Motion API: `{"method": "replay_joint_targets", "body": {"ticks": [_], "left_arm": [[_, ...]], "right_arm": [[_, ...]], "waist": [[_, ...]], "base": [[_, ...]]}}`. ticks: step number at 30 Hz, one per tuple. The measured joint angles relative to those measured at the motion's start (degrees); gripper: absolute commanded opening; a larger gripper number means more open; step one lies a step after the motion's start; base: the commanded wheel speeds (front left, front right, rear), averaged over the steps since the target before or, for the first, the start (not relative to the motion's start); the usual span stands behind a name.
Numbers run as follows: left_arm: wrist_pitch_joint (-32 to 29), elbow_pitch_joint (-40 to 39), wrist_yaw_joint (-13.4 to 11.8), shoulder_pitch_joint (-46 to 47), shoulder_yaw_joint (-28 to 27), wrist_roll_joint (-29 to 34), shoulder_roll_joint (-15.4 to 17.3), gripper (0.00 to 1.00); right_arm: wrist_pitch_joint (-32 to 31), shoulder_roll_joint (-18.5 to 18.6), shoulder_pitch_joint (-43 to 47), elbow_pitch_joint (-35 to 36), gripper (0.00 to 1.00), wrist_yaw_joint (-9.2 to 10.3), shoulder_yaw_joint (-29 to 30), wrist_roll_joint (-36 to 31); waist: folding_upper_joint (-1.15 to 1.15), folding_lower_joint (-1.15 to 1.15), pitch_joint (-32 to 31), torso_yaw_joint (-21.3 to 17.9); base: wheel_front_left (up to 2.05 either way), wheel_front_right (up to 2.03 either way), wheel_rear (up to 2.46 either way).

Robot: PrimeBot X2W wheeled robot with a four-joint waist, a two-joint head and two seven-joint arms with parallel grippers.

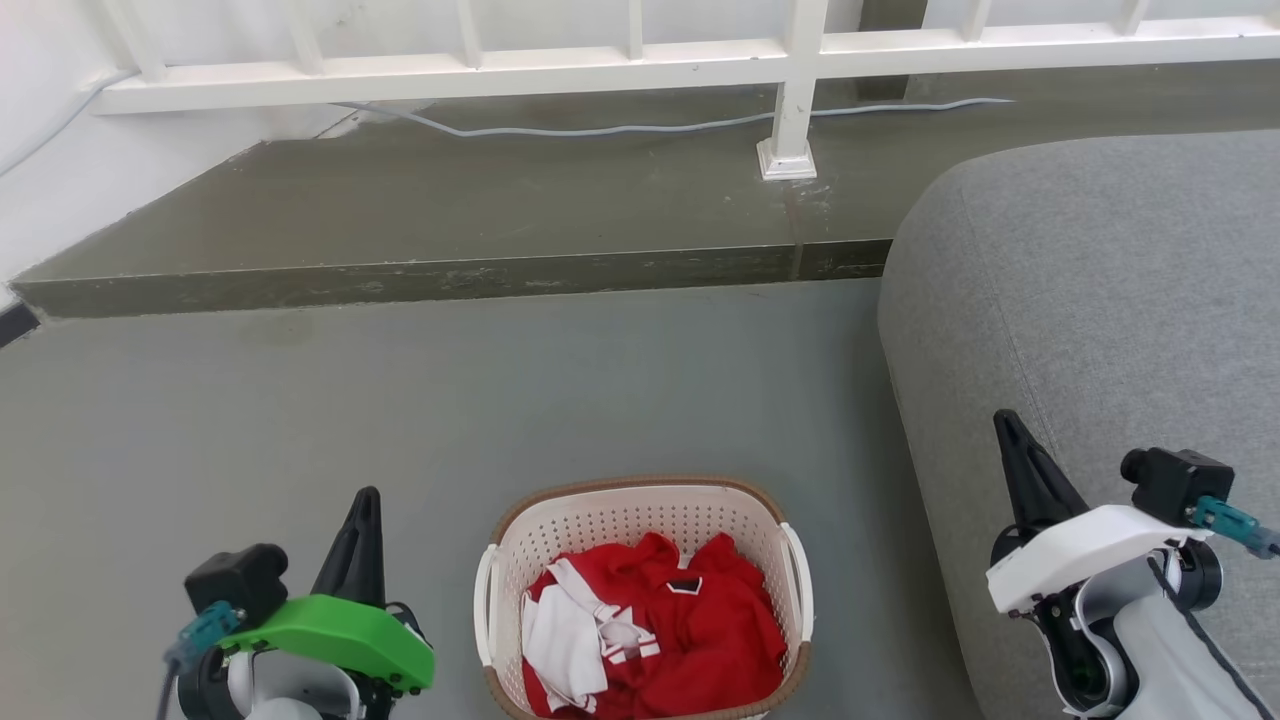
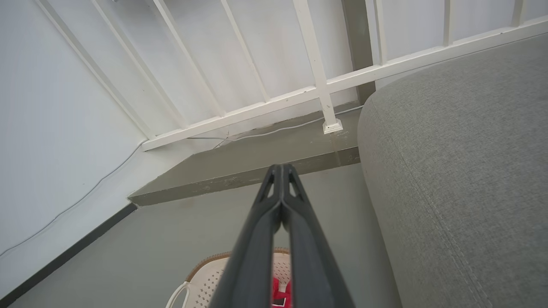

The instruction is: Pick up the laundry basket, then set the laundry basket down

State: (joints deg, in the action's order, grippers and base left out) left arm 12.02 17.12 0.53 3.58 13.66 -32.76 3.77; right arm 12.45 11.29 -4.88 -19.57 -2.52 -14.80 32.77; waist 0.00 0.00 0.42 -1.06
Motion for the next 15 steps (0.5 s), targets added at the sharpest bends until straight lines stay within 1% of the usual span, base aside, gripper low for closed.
{"method": "replay_joint_targets", "body": {"ticks": [2, 5, 13, 15], "left_arm": [[-0.41, 0.0, 0.03, 0.0, -0.27, -2.2, -0.07, 0.0], [-0.97, -0.01, 0.47, 0.0, -0.7, -3.53, -0.14, 0.0], [-2.5, -0.02, 0.58, 0.0, -2.37, -8.7, -0.43, 0.0], [-3.02, -0.03, 1.03, 0.0, -2.67, -9.64, -0.45, 0.0]], "right_arm": [[-0.48, -0.11, 0.0, 0.03, 0.0, -0.16, 0.35, 1.77], [-1.04, -0.44, 0.0, 0.07, 0.0, -0.47, 1.08, 3.5], [-2.83, -1.07, 0.0, 0.25, 0.0, -0.53, 3.01, 8.2], [-3.01, -1.32, 0.0, 0.3, 0.0, -0.77, 3.52, 9.5]], "waist": [[0.0, 0.0, -0.01, 0.03], [0.0, 0.0, -0.02, 0.06], [0.0, 0.0, -0.04, 0.15], [0.0, 0.0, -0.05, 0.18]], "base": [[0.0, 0.0, 0.0], [0.0, 0.0, 0.0], [0.0, 0.0, 0.0], [0.0, 0.0, 0.0]]}}
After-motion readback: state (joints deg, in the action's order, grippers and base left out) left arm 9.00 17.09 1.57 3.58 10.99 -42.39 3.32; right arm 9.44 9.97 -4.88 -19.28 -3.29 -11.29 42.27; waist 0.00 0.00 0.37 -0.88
